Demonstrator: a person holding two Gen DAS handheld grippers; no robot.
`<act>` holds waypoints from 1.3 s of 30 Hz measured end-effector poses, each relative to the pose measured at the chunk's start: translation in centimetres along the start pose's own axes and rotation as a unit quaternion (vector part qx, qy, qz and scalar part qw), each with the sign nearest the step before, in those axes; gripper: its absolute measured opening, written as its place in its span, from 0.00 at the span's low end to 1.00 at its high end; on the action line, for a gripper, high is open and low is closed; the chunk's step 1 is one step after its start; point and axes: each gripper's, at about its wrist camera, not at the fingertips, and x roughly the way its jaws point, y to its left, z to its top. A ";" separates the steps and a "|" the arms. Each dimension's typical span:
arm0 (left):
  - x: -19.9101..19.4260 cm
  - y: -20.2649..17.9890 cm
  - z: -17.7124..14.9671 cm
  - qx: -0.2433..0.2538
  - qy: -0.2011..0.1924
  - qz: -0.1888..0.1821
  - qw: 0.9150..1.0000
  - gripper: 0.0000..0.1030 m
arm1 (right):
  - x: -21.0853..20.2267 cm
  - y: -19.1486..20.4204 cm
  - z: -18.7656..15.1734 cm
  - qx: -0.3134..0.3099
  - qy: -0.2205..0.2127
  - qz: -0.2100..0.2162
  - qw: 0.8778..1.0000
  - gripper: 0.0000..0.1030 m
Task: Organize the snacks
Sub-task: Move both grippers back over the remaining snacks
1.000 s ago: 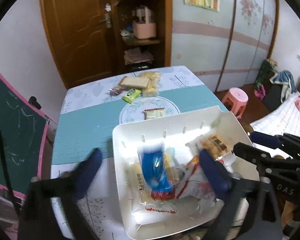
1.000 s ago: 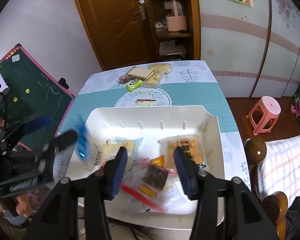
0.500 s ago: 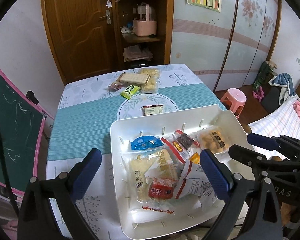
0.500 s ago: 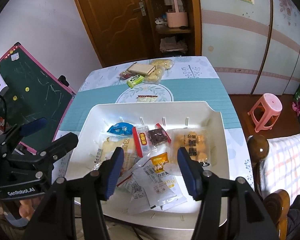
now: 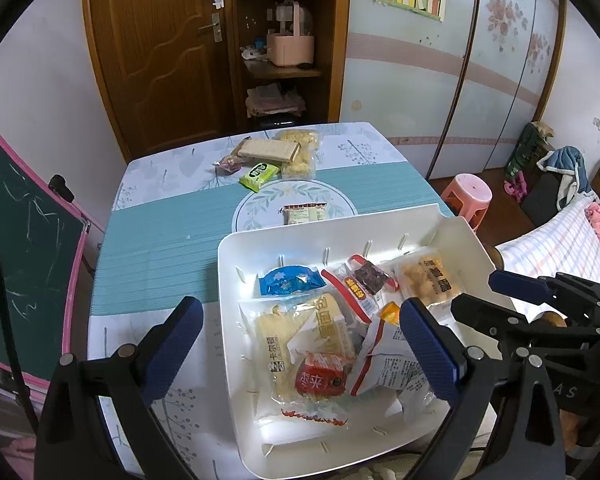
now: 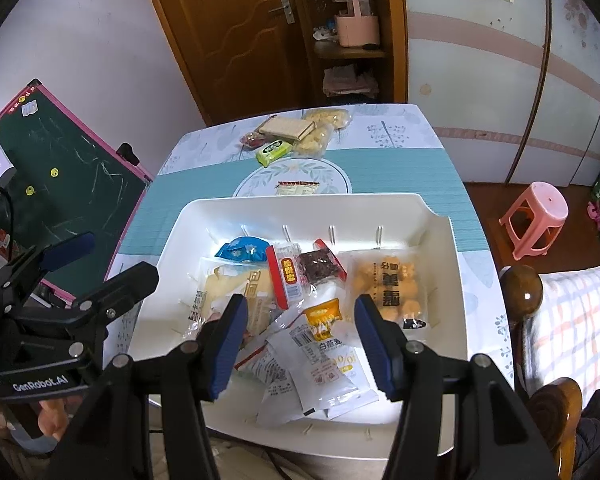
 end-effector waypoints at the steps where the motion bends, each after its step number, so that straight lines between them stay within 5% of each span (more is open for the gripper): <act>1: 0.1 0.0 0.0 -0.001 0.002 0.000 1.000 0.95 | 0.1 0.0 0.0 0.000 0.002 0.000 1.000 0.54; 23: 1.7 1.7 1.7 -0.014 0.004 0.001 1.000 0.95 | 2.0 0.0 1.5 -0.005 0.016 -0.006 1.000 0.54; 39: 3.8 4.3 12.8 0.027 -0.040 0.040 0.998 0.95 | 3.9 -2.8 11.1 -0.013 -0.014 -0.021 1.000 0.54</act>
